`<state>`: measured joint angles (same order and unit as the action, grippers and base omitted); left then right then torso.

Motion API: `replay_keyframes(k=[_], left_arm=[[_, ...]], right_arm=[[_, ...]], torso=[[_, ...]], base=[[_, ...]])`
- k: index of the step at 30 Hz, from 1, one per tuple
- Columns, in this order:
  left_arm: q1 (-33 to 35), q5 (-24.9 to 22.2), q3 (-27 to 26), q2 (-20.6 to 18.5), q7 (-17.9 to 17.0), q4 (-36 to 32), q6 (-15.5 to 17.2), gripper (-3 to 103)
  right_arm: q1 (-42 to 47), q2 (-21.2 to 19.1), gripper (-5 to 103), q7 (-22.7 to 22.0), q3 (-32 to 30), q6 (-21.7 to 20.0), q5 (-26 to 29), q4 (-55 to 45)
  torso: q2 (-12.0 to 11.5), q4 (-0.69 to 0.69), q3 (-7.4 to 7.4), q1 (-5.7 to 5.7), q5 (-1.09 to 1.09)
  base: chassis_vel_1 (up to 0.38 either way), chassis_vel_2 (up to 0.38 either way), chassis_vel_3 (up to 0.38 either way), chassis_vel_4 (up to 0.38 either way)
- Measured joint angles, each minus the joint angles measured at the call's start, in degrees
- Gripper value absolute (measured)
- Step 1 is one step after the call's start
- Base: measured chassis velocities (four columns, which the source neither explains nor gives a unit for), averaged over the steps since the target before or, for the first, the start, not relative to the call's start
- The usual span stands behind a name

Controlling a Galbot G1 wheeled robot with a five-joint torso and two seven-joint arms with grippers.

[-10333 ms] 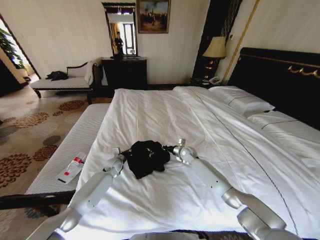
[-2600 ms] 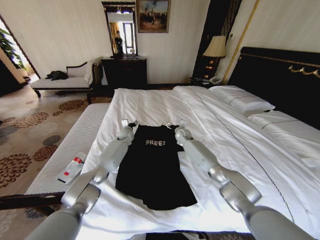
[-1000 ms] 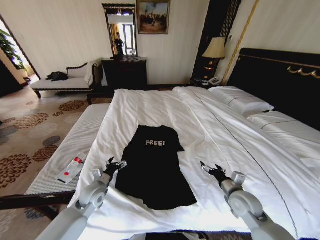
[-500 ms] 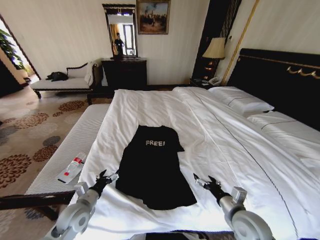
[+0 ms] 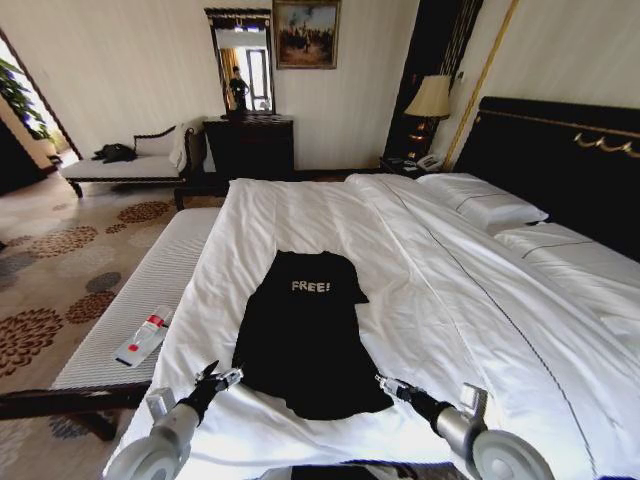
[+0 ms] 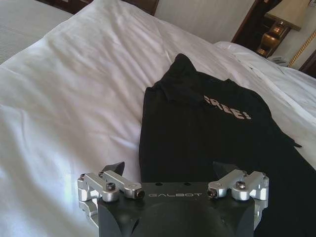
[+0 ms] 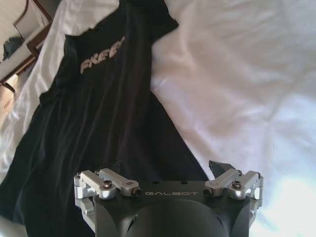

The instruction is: Fold the clothes on the bed.

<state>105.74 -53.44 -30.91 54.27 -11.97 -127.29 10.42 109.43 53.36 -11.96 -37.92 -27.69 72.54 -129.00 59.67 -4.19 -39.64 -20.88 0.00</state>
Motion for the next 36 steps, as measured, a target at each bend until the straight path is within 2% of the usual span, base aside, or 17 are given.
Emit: replay_keyframes(k=[8, 15, 20, 22, 23, 25, 26, 29, 31, 35, 36], left_arm=[[-0.09, 0.1, 0.64, 1.04, -0.64, -0.36, 0.23, 100], [0.21, 0.12, 0.34, 1.61, -0.91, -0.69, 0.23, 100], [0.67, 0.45, -0.17, 1.71, -0.86, -0.45, 0.07, 100], [1.15, 0.61, -0.26, 2.23, -0.62, -0.17, -0.01, 100], [1.15, 0.61, -0.26, 2.23, -0.62, -0.17, -0.01, 100], [1.63, 0.86, -0.25, 2.9, -0.35, 0.08, -0.16, 100], [1.63, 0.86, -0.25, 2.9, -0.35, 0.08, -0.16, 100], [2.2, 1.0, -0.28, 3.43, -0.15, 0.07, -0.27, 100], [2.25, 1.0, -0.32, 3.47, -0.16, 0.07, -0.29, 100], [2.21, 0.99, -0.25, 3.25, -0.88, 0.0, -0.4, 100], [2.21, 0.99, -0.25, 3.25, -0.88, 0.0, -0.4, 100]], right_arm=[[1.72, -0.77, 100, 1.33, 0.87, -0.9, 0.0, 2.19], [1.01, 0.26, 100, 1.6, 3.33, -1.08, -1.67, 3.22], [-0.01, 0.84, 94, 1.51, 4.04, -0.75, -1.93, 3.89], [-0.46, 1.09, 84, 1.47, 4.24, -0.66, -1.99, 4.05], [-0.46, 1.09, 84, 1.47, 4.24, -0.66, -1.99, 4.05], [-1.22, 1.3, 73, 1.39, 4.31, -0.63, -2.0, 4.43], [-1.22, 1.3, 73, 1.39, 4.31, -0.63, -2.0, 4.43], [-1.75, 1.37, 56, 1.29, 4.21, -0.62, -1.81, 4.61], [-1.75, 1.44, 56, 1.32, 4.24, -0.51, -1.83, 4.67], [-2.08, 1.79, 35, 1.53, 5.32, 0.76, -3.35, 6.4], [-2.08, 1.79, 35, 1.53, 5.32, 0.76, -3.35, 6.4]], torso=[[-0.01, -0.01, 0.0, 0.0, 0.0], [0.0, -0.01, 0.0, 0.0, 0.0], [-0.01, -0.01, 0.0, 0.0, 0.0], [-0.01, -0.01, 0.0, 0.0, 0.0], [-0.01, -0.01, 0.0, 0.0, 0.0], [-0.01, 0.0, 0.0, 0.0, 0.0], [-0.01, 0.0, 0.0, 0.0, 0.0], [-0.01, 0.0, 0.0, -0.01, -0.01], [-0.01, 0.0, 0.0, -0.01, 0.0], [-0.01, 0.0, 0.0, 0.0, 0.0], [-0.01, 0.0, 0.0, 0.0, 0.0]], base=[[0.0, 0.0, 0.0, 0.0], [0.0, 0.0, 0.0, 0.0], [0.0, 0.0, 0.0, 0.0], [0.0, 0.0, 0.0, 0.0], [0.0, 0.0, 0.0, 0.0], [0.0, 0.0, 0.0, 0.0], [0.0, 0.0, 0.0, 0.0], [0.0, 0.0, 0.0, 0.0], [0.0, 0.0, 0.0, 0.0], [0.0, 0.0, 0.0, 0.0], [0.0, 0.0, 0.0, 0.0]])
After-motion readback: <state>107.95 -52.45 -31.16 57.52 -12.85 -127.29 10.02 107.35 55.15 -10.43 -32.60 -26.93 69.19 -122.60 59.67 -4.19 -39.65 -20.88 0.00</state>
